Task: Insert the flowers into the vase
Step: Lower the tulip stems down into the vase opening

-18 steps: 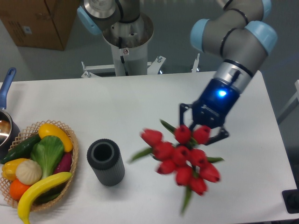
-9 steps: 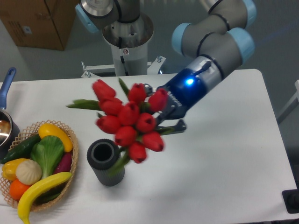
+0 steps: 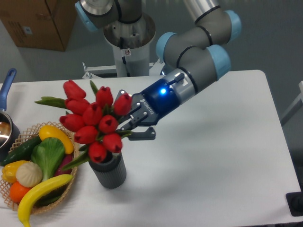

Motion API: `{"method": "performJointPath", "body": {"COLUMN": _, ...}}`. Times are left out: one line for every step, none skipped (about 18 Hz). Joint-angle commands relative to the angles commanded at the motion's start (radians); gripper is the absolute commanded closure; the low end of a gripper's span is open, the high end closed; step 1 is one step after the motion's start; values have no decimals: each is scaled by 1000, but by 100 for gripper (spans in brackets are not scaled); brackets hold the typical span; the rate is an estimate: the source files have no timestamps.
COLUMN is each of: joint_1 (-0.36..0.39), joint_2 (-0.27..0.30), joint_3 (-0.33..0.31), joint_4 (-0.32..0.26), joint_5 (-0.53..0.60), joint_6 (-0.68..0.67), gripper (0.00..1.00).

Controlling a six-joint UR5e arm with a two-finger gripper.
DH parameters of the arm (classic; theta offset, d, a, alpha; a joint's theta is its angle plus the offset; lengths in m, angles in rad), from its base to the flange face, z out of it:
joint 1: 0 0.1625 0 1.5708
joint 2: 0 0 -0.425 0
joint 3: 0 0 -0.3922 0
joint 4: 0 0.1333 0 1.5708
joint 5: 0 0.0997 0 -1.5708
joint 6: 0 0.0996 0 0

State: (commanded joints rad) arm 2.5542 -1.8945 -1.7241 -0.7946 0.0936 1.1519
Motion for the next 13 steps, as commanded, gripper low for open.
{"method": "performJointPath", "body": {"joint_1": -5, "joint_2": 0, "joint_3": -11, "joint_4": 0, "joint_5": 0, "joint_6": 11, "gripper": 100}}
{"method": "performJointPath", "body": {"joint_1": -9, "joint_2": 2, "joint_3": -23, "joint_4": 0, "joint_5": 0, "joint_6": 21, "gripper": 100}}
{"method": "performJointPath", "body": {"joint_1": -11, "joint_2": 2, "joint_3": -31, "joint_4": 0, "joint_5": 0, "joint_6": 25, "gripper": 100}}
{"method": "performJointPath", "body": {"joint_1": -12, "joint_2": 2, "joint_3": -40, "joint_4": 0, "joint_5": 0, "joint_6": 26, "gripper": 100}}
{"method": "performJointPath", "body": {"joint_1": -14, "joint_2": 2, "joint_3": -45, "joint_4": 2, "joint_5": 2, "joint_6": 28, "gripper": 100}}
{"method": "performJointPath", "body": {"joint_1": -15, "joint_2": -2, "joint_3": -57, "joint_4": 2, "joint_5": 2, "joint_6": 38, "gripper": 100}}
{"method": "performJointPath", "body": {"joint_1": -15, "joint_2": -8, "joint_3": -63, "joint_4": 2, "joint_5": 3, "joint_6": 67, "gripper": 97}}
{"method": "performJointPath", "body": {"joint_1": -15, "joint_2": -14, "joint_3": -72, "joint_4": 2, "joint_5": 9, "joint_6": 98, "gripper": 92}}
{"method": "performJointPath", "body": {"joint_1": -15, "joint_2": -31, "joint_3": -80, "joint_4": 2, "joint_5": 15, "joint_6": 124, "gripper": 89}}
{"method": "performJointPath", "body": {"joint_1": -15, "joint_2": -43, "joint_3": -89, "joint_4": 2, "joint_5": 20, "joint_6": 150, "gripper": 85}}
{"method": "performJointPath", "body": {"joint_1": -15, "joint_2": -55, "joint_3": -101, "joint_4": 3, "joint_5": 20, "joint_6": 178, "gripper": 80}}
{"method": "performJointPath", "body": {"joint_1": -14, "joint_2": -64, "joint_3": -115, "joint_4": 3, "joint_5": 20, "joint_6": 211, "gripper": 74}}
{"method": "performJointPath", "body": {"joint_1": -12, "joint_2": -71, "joint_3": -129, "joint_4": 5, "joint_5": 21, "joint_6": 241, "gripper": 69}}
